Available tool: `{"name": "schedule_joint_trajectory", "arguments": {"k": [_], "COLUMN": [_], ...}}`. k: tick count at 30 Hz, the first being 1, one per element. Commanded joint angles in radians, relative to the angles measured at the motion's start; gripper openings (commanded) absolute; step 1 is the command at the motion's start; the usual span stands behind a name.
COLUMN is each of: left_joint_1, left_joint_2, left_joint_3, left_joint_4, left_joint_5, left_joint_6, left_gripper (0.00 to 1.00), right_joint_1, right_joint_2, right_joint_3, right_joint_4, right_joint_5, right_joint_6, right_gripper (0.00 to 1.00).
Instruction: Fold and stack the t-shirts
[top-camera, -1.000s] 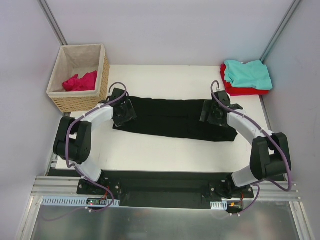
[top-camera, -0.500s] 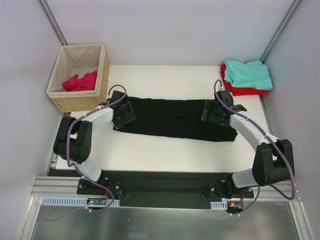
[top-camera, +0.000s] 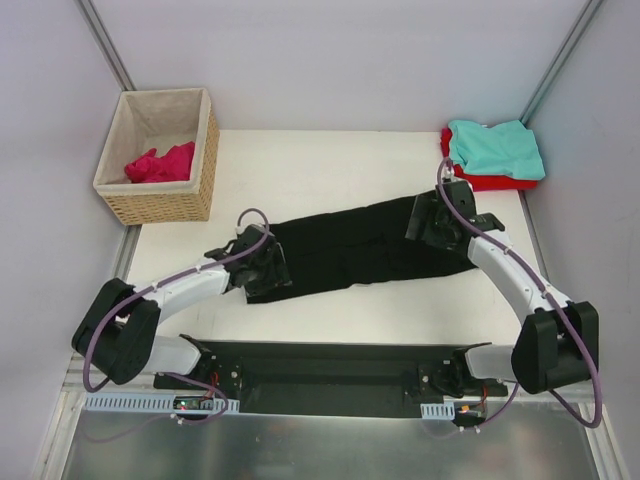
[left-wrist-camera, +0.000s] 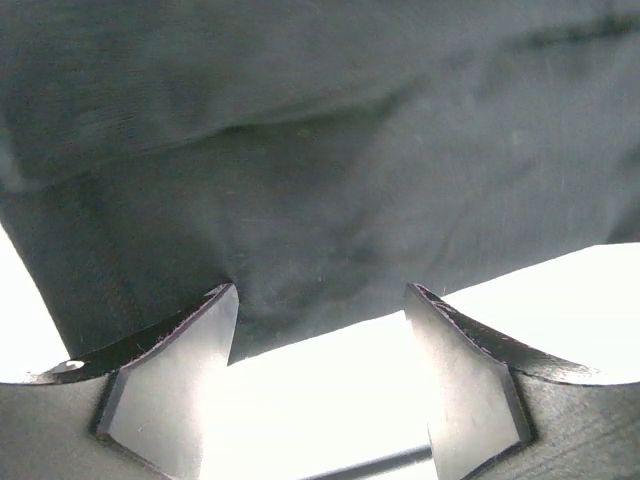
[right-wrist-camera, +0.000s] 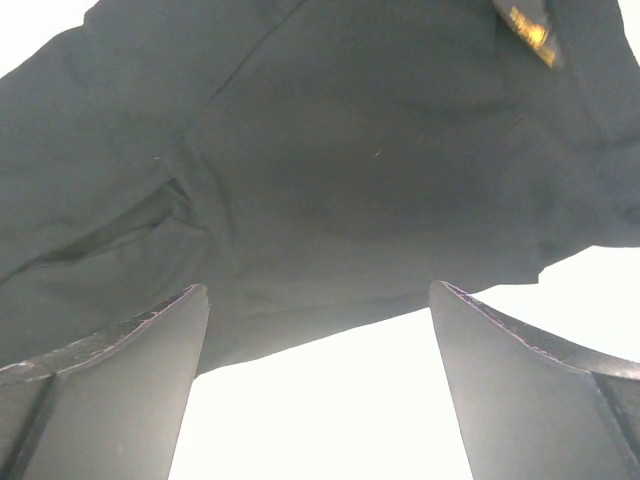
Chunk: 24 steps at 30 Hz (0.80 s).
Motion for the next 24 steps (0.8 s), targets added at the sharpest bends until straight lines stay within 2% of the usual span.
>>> {"name": "schedule_joint_trajectory", "arguments": {"k": [1,4,8,13,19,24], "left_joint_1": [-0.132,-0.262,-0.344,-0.358,-0.391,-0.404], "left_joint_2": [-0.011,-0.010,0.013,-0.011,-0.161,-0.304], "left_joint_3": [-0.062,-0.072,-0.064,-0.064,-0.082,0.048], "left_joint_4": [-0.059,-0.058,-0.059,-0.067,-0.130,-0.261], "left_joint_5": [-0.006,-0.034,-0.060,-0.062,-0.063,-0.163], "left_joint_6": [-0.133,-0.190,-0.242,-0.252,-0.299,-0.257], "left_gripper": [0.68,0.68,0.68,0.68,0.68,0.70], "right_joint_1": [0.001,0.002,0.001,0.001,-0.001,-0.013], "right_joint_2": [-0.051,-0.063,-0.062,-0.035,-0.006,0.084], "right_joint_3": [-0.020,-0.029,-0.024,-0.006,0.017,0.092], "right_joint_4": [-0.015,-0.018,-0.021,-0.022,-0.013,0.022], "right_joint_5": [-0.006,0.000,0.006,0.022,0.035,0.046], "right_joint_6": [0.023,0.023,0.020,0.010,0.006,0.009], "right_gripper": [0.96,0.96,0.96,0.96,0.96,0.96]}}
